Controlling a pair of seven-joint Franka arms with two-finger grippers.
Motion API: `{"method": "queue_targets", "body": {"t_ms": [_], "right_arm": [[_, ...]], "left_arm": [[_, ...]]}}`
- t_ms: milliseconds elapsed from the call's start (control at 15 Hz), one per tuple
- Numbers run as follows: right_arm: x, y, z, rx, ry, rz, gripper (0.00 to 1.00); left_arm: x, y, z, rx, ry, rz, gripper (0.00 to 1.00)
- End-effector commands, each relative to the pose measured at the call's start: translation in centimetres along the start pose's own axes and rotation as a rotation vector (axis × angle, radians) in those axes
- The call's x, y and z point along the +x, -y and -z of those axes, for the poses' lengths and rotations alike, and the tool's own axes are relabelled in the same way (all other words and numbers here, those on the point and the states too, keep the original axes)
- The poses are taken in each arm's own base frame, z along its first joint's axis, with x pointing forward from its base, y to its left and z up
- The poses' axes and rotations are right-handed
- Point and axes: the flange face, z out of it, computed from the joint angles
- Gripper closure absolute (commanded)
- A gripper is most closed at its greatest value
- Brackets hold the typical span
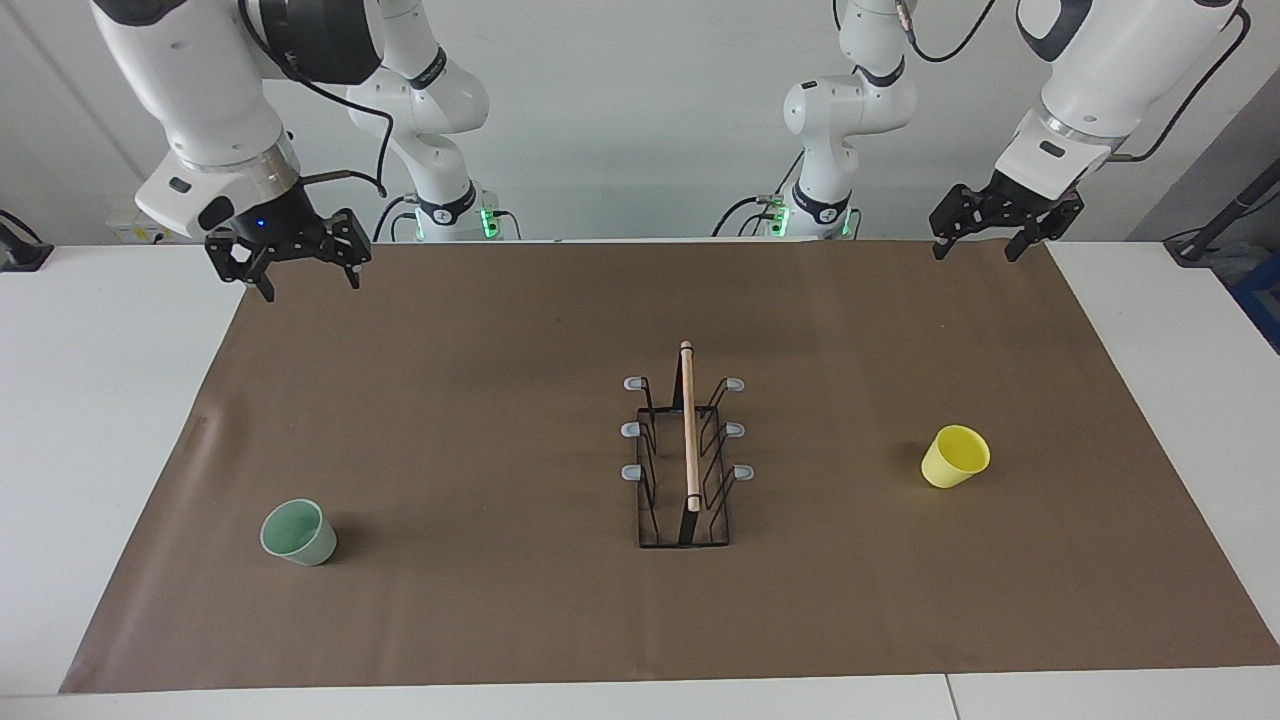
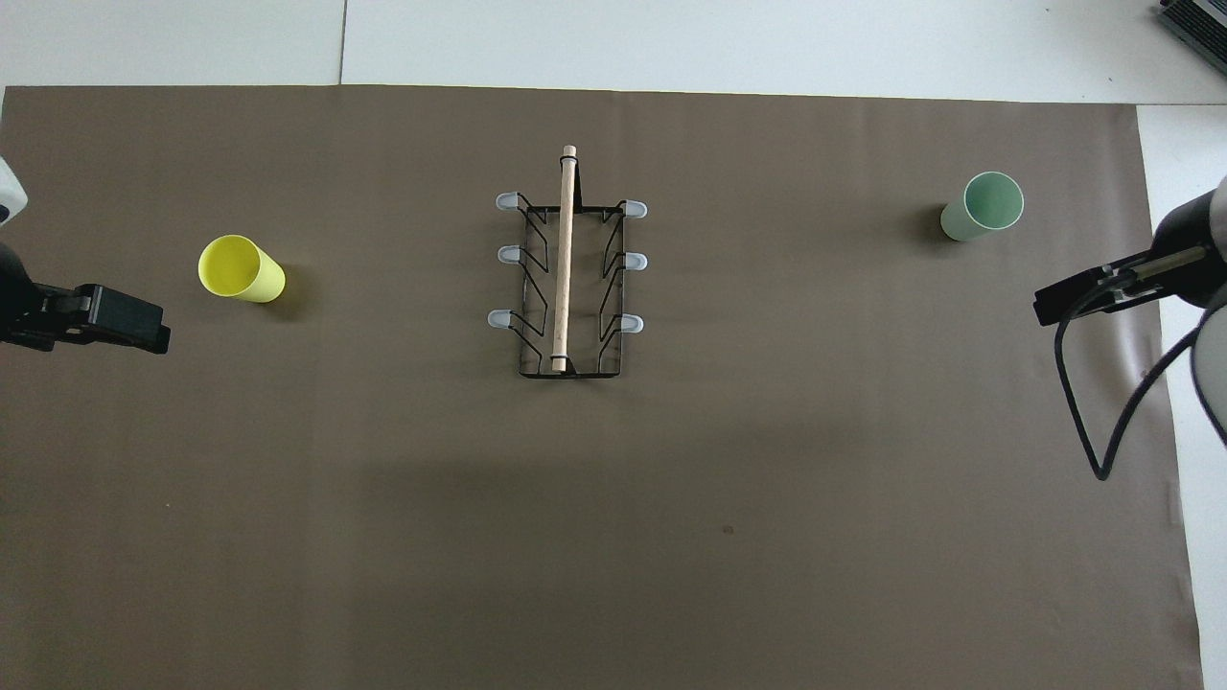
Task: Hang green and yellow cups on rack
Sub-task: 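Reach the right gripper toward the green cup while the left gripper opens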
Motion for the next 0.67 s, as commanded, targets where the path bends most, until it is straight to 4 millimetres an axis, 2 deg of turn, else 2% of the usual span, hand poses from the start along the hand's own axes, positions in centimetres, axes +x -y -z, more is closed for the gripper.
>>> {"method": "queue_targets", "body": {"t_ms": [0, 200, 267, 334, 401, 601], "right_arm": [[1.7, 1.8, -1.1, -0.088, 0.018, 0.171, 0.0], [1.2, 1.9, -2.2, -0.11, 0.067, 0.287, 0.0], [0.9, 1.9, -2.8, -0.131, 0.1, 0.356, 0.0], [1.3, 2.4, -3.9, -0.177, 0.145, 0.507, 0.0], [2.5, 3.4, -4.4, -0.251, 0.175, 0.701, 0.0], [5.3, 5.4, -8.5, -0.347, 0.276, 0.814, 0.0]], "left_arm": [[-0.8, 0.3, 0.0, 0.018, -0.013, -0.004, 0.0], [-0.8, 0.4, 0.0, 0.019, -0.02, -0.045, 0.0], [-0.8, 0.5, 0.2, 0.019, -0.022, -0.041, 0.0], [-0.8, 0.3, 0.2, 0.019, -0.022, -0.041, 0.0], [-0.9, 0.3, 0.0, 0.019, -0.016, -0.041, 0.0], [-1.0, 0.4, 0.1, 0.019, -0.017, -0.033, 0.0]]}}
